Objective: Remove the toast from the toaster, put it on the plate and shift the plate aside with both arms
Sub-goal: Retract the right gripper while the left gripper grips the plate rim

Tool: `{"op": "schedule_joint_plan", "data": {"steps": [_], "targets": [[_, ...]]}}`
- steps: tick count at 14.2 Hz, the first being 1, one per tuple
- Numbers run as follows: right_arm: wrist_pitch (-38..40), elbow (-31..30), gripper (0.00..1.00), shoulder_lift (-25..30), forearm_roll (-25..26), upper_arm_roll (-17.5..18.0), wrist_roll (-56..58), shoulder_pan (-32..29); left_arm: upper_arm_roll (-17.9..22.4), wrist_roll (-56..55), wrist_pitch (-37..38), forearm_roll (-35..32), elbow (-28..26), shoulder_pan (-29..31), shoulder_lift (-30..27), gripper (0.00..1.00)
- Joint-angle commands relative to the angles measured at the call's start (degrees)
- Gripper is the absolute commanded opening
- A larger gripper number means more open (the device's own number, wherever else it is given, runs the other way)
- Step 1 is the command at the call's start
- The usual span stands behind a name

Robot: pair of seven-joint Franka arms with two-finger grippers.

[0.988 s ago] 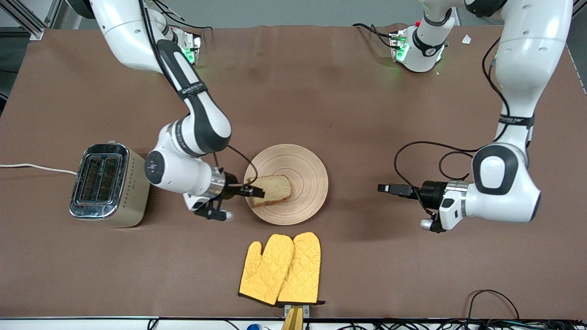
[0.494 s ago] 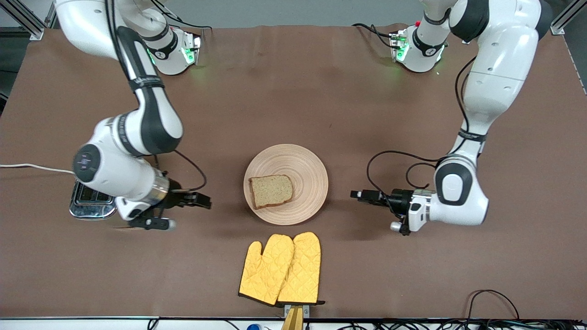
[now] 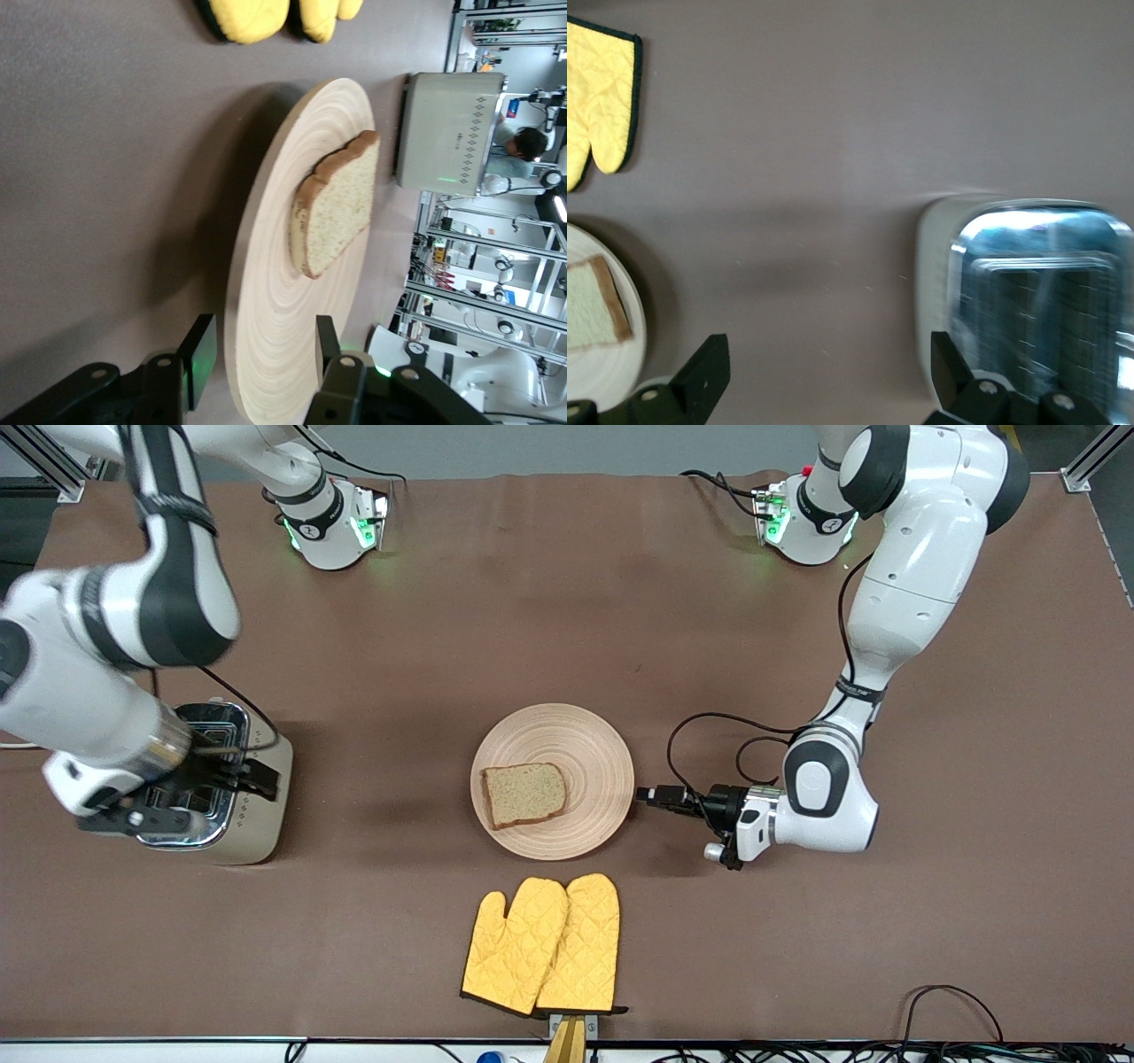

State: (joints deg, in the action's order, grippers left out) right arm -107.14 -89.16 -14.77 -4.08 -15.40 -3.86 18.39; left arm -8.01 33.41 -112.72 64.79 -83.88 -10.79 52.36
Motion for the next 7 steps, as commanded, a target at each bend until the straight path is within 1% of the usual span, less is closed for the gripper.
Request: {"op": "schedule_joint_plan", "data": {"steps": [1,2,3,4,5,7], "targets": [[2.71,-3.56,1.00,8.51,3.20,0.11,3.67,-4.58,0.10,0.69,-3.46,1.65,-0.85,-1.59,0.98,0.48],[4.55,-3.56,1.00,10.18,3.38,0.11,6.03,-7.46,0.10,0.69,-4.78,1.65,-0.94,-2.12,1.43,0.48],[4.74,-3.65,1.00,11.24,3.38,0.11,6.93,-9.50,0.02,0.78,-5.40,1.65,-0.94,-2.65,2.04,0.46],[5.27,-3.91,1.00,12.73,3.38,0.11,6.93,-10.30,0.10,0.69,-5.58,1.74,-0.94,-2.83,2.22,0.43],[7.36,-4.09,1.00,14.14,3.38,0.19,6.85,-10.92,0.02,0.69,-5.58,1.74,-1.02,-3.09,2.31,0.39],[10.97,-4.09,1.00,16.60,3.38,0.37,6.93,-10.49,0.02,0.78,-5.58,1.74,-1.37,-3.18,2.40,0.32]]}}
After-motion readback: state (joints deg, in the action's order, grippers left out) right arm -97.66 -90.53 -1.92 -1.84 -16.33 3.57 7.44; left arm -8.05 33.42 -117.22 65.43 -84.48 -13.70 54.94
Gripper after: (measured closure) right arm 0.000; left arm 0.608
